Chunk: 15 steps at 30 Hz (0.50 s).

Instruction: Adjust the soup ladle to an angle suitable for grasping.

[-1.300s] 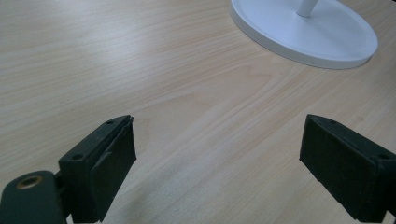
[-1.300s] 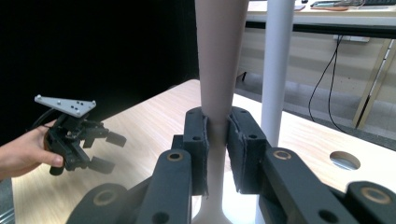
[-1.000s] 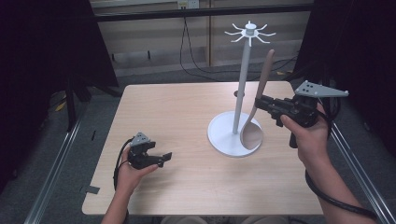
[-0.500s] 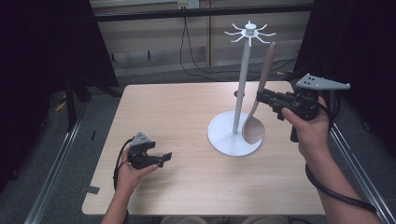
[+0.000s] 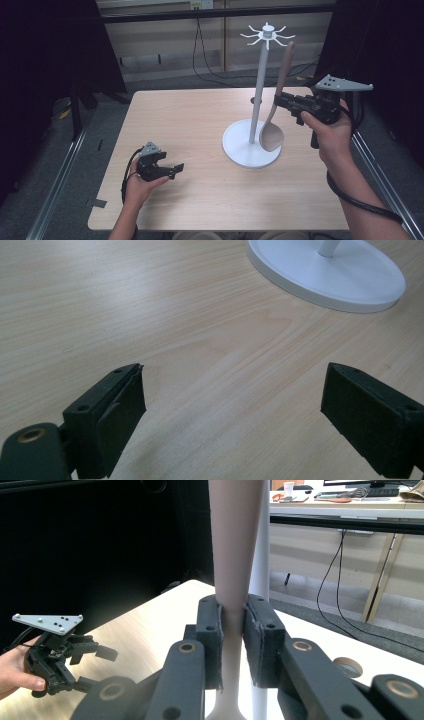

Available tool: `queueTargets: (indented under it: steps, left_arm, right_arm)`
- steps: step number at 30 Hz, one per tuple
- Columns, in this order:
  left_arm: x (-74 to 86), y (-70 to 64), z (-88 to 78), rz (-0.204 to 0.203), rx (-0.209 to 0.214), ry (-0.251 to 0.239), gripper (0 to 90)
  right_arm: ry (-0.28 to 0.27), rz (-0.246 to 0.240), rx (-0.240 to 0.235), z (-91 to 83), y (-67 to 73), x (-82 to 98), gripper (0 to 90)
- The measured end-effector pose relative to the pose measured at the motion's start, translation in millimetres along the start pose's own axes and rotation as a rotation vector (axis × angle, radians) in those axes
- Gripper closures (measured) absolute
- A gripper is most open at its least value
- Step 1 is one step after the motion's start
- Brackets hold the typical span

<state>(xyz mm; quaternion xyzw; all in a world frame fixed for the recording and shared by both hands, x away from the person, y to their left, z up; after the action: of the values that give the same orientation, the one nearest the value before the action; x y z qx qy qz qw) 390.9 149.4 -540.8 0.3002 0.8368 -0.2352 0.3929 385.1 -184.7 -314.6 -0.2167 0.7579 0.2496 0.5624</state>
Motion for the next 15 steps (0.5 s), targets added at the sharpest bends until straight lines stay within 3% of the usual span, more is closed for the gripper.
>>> queueTargets:
  steps: [15]
  left_arm:
    - [0.4, 0.5, -0.1, -0.001, 0.002, 0.001, 10.3]
  right_arm:
    - [0.007, 0.003, 0.002, 7.6, -1.5, -2.5, 78.0]
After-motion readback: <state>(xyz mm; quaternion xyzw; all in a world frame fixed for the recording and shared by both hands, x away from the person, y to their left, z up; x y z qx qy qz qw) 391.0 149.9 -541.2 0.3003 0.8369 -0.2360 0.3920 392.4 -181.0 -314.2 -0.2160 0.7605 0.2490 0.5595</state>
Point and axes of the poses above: each handheld gripper's, and its own axes: z roughly forward along the jaws, x roughly out of its underside, y roughly to its left, the point moved 10 cm from there along z, roughly forward along the jaws
